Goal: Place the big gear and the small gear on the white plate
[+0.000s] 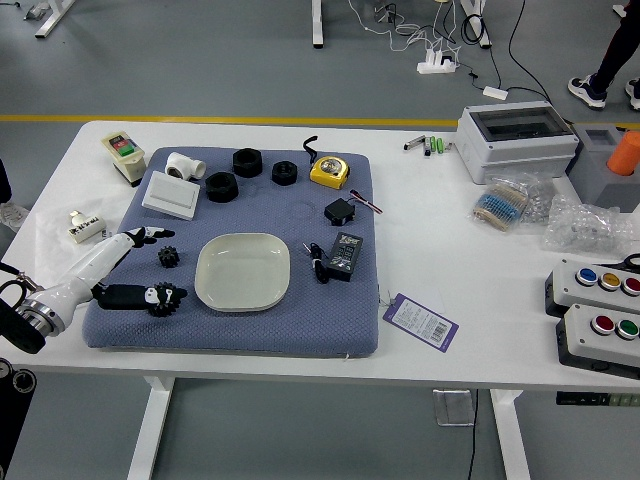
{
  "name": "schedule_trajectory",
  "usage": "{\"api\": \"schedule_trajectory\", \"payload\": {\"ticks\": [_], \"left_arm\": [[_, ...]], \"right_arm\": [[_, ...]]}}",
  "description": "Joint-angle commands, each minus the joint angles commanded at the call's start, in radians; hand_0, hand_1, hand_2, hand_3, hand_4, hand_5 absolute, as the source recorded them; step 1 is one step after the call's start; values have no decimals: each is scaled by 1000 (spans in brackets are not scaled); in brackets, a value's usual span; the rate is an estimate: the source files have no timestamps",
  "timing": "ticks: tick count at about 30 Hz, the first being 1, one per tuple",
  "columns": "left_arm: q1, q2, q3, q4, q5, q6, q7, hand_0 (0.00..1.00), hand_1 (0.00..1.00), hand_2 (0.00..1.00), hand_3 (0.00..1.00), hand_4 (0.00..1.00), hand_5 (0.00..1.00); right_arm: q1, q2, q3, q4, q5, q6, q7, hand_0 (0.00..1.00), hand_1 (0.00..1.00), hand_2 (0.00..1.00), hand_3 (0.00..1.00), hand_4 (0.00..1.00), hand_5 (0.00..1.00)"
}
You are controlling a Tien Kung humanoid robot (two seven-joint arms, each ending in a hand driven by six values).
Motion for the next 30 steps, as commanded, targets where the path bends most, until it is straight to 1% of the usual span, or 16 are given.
{"api": "schedule_trajectory", "payload": {"ticks": [1,7,8,11,21,25,26,27,30], "left_arm": [[0,2,4,1,12,5,-2,780,730,807,805,998,267],[7,13,27,10,12,33,-7,780,730,807,805,998,267],[8,14,29,11,12,35,-6,760,684,762,792,998,215],[7,21,47,36,12,43,1,760,684,762,792,998,215],[-14,25,77,101,12,65,7,736,672,743,788,998,239],[-31,16,79,137,12,94,8,736,672,743,788,998,239],[-34,14,78,146,12,102,12,721,661,725,767,998,214],[-36,13,78,149,12,105,13,721,661,725,767,998,214],[-42,9,80,171,12,142,18,721,661,725,767,998,214]], "right_arm": [[0,0,0,0,0,0,0,697,710,737,563,792,644],[-2,1,-3,0,1,0,1,697,710,737,563,792,644],[-2,1,-3,0,2,0,1,697,710,737,563,792,644],[-3,1,-6,0,3,0,1,697,710,737,563,792,644],[-6,3,-10,0,7,-1,2,697,710,737,562,789,643],[-6,2,-13,1,7,-1,2,697,710,737,562,789,643],[-6,2,-13,1,7,-1,2,694,709,737,562,789,644],[-6,2,-13,1,7,-1,2,694,709,737,562,789,644],[-7,2,-12,1,7,-1,3,694,709,737,562,789,644]]}}
